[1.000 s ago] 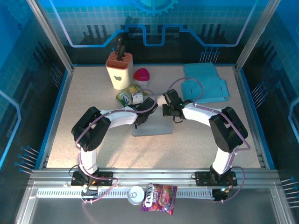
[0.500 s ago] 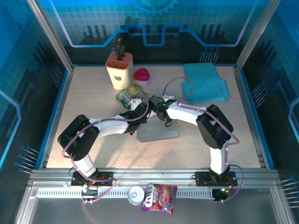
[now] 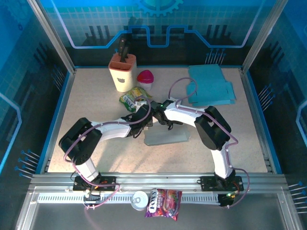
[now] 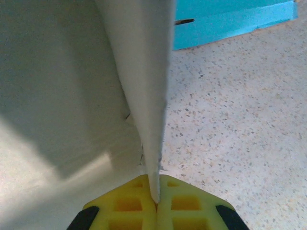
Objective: Fold the paper box
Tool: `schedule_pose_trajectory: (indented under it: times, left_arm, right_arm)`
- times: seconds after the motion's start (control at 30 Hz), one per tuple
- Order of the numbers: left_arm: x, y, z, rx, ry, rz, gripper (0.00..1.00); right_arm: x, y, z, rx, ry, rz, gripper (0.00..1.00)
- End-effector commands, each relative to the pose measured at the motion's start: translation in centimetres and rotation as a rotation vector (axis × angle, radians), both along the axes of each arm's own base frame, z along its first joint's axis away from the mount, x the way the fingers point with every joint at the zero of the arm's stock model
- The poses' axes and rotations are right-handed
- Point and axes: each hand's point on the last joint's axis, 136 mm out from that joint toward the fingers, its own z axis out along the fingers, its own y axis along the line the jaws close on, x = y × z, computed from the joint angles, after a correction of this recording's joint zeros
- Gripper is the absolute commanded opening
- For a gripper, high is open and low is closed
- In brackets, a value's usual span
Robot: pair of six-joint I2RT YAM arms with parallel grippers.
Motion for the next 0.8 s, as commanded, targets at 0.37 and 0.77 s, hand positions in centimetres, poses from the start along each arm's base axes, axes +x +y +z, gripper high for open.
schedule_pose_trajectory:
  times: [0.37,0.77]
  left_arm:
    - [-0.4,0.6,-1.4,0.160,0.077,-0.030,0.00]
    - [-0.2,0.5,-1.5,0.190,0.089,-0.038,0.00]
  right_arm:
    - [0.7,2.7,2.6,0.277,-0.036,0.320,0.39]
    - [0.7,-0.2,3.6,0.313,-0.062,0.297,0.53]
